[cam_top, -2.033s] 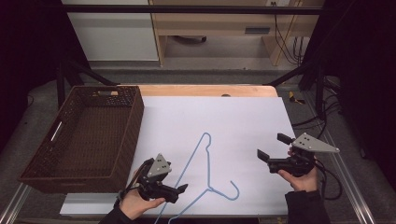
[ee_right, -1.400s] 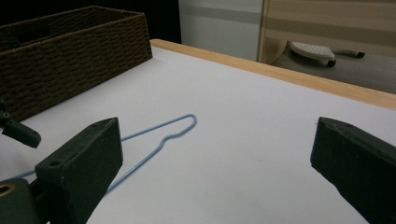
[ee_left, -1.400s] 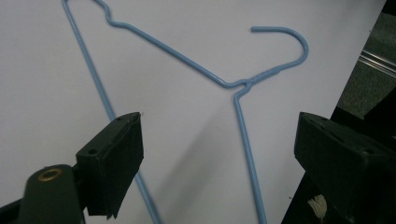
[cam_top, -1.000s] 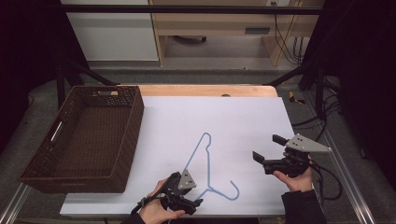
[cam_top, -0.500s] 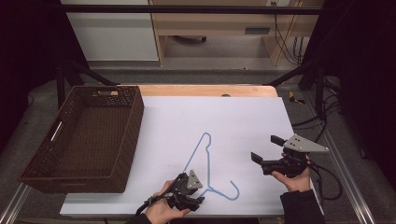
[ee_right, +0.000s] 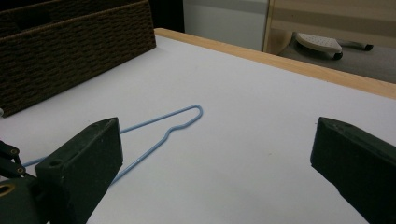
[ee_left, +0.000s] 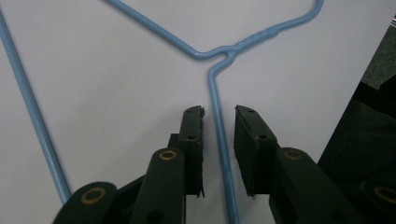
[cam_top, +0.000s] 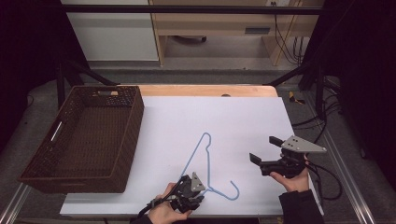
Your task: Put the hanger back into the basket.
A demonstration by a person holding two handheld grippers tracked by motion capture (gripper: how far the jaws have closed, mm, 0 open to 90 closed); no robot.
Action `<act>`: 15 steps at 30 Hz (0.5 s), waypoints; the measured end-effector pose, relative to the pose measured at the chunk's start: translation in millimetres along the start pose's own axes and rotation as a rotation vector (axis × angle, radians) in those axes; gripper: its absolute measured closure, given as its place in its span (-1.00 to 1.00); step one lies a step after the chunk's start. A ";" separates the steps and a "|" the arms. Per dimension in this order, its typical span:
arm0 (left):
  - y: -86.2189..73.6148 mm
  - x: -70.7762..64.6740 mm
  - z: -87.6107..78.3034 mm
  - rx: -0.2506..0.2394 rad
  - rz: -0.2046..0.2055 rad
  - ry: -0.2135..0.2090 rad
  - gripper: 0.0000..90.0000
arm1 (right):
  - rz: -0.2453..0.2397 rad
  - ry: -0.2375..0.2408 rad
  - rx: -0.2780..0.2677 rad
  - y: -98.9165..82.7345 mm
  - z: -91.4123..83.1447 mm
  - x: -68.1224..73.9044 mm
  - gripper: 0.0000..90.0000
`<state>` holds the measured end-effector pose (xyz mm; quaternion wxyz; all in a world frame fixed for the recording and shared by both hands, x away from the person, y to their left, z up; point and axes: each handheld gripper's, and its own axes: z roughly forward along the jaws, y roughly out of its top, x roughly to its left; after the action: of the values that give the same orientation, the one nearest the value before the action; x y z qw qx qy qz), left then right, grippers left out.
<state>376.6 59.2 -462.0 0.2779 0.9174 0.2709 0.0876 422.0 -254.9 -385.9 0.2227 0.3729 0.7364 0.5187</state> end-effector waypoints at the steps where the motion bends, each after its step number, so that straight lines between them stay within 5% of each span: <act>1: 0.6 -2.8 0.5 -0.001 -0.010 0.012 0.70 | 0.000 0.002 0.004 -0.4 0.6 0.9 -0.94; 15: 3.0 -10.6 1.5 0.012 -0.063 0.054 0.92 | -0.003 0.006 0.017 -3.3 2.3 4.9 -0.94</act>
<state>369.5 50.6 -461.6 0.2677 0.9075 0.3073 0.1019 419.6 -250.3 -389.5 0.2179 0.3722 0.7419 0.5134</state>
